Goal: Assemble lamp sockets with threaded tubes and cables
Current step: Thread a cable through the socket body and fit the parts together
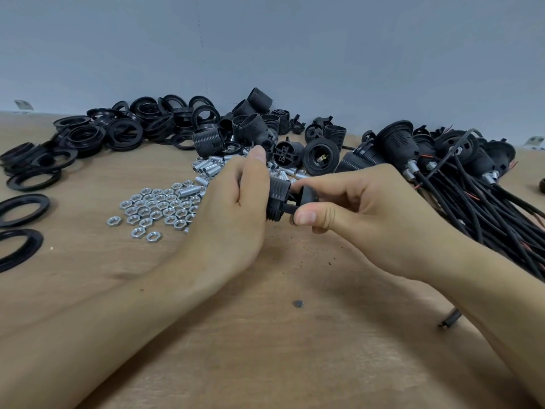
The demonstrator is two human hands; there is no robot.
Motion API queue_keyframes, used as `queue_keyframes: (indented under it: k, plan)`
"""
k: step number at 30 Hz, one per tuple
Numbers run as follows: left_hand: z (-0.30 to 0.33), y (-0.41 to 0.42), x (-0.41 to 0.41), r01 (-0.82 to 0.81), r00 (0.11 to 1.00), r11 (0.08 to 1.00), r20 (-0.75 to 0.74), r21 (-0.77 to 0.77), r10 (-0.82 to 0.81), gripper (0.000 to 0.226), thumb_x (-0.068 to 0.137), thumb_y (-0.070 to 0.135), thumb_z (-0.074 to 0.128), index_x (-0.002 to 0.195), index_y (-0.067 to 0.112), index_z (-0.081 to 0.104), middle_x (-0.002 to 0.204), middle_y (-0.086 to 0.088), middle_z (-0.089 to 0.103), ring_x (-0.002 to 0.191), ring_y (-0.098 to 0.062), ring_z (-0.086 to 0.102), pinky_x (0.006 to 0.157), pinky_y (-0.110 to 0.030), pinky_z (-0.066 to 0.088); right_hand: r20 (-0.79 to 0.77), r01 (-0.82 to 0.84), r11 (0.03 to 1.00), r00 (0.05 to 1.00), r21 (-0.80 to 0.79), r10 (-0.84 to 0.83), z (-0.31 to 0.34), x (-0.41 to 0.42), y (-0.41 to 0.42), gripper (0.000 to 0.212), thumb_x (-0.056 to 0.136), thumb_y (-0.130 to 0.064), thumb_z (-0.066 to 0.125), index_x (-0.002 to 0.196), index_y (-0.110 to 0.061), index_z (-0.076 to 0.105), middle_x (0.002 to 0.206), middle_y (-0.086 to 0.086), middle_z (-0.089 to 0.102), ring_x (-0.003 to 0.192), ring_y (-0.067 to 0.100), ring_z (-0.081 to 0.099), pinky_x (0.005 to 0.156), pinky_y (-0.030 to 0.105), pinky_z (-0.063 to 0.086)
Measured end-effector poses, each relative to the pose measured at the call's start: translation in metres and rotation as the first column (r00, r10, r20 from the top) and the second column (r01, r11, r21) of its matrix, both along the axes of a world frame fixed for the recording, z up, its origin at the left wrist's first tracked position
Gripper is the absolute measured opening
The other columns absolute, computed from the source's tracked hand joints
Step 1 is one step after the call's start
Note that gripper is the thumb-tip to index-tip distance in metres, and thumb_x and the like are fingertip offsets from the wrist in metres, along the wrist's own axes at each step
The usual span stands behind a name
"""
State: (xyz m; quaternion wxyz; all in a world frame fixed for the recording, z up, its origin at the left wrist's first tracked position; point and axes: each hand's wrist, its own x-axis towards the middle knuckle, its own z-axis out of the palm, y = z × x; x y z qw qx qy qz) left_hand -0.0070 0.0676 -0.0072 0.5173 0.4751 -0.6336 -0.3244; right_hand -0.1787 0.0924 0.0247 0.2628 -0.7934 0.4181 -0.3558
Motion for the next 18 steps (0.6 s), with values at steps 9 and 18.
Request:
queue_keyframes:
  k: [9, 18]
  plan:
    - [0.0021, 0.0009, -0.0014, 0.012, 0.999, 1.000, 0.041, -0.013, -0.012, 0.053, 0.090, 0.064, 0.028, 0.072, 0.015, 0.042, 0.044, 0.010, 0.038, 0.043, -0.012, 0.034, 0.050, -0.032, 0.026, 0.057, -0.043, 0.989, 0.998, 0.145, 0.035, 0.0033, -0.0073, -0.0041, 0.037, 0.082, -0.040, 0.065, 0.096, -0.007, 0.075, 0.085, 0.020, 0.071, 0.065, 0.019, 0.063, 0.077, 0.044, 0.055]
    - [-0.0006, 0.0011, 0.0021, 0.107, 0.991, 0.993, -0.088, 0.056, -0.102, 0.042, 0.087, 0.056, 0.033, 0.077, 0.016, 0.037, 0.050, 0.012, 0.032, 0.045, -0.012, 0.030, 0.049, -0.032, 0.023, 0.085, -0.043, 0.997, 0.996, 0.070, 0.037, -0.0012, -0.0006, -0.0033, 0.035, 0.083, -0.036, 0.069, 0.102, -0.008, 0.074, 0.072, 0.021, 0.059, 0.061, 0.022, 0.050, 0.064, 0.039, 0.046]
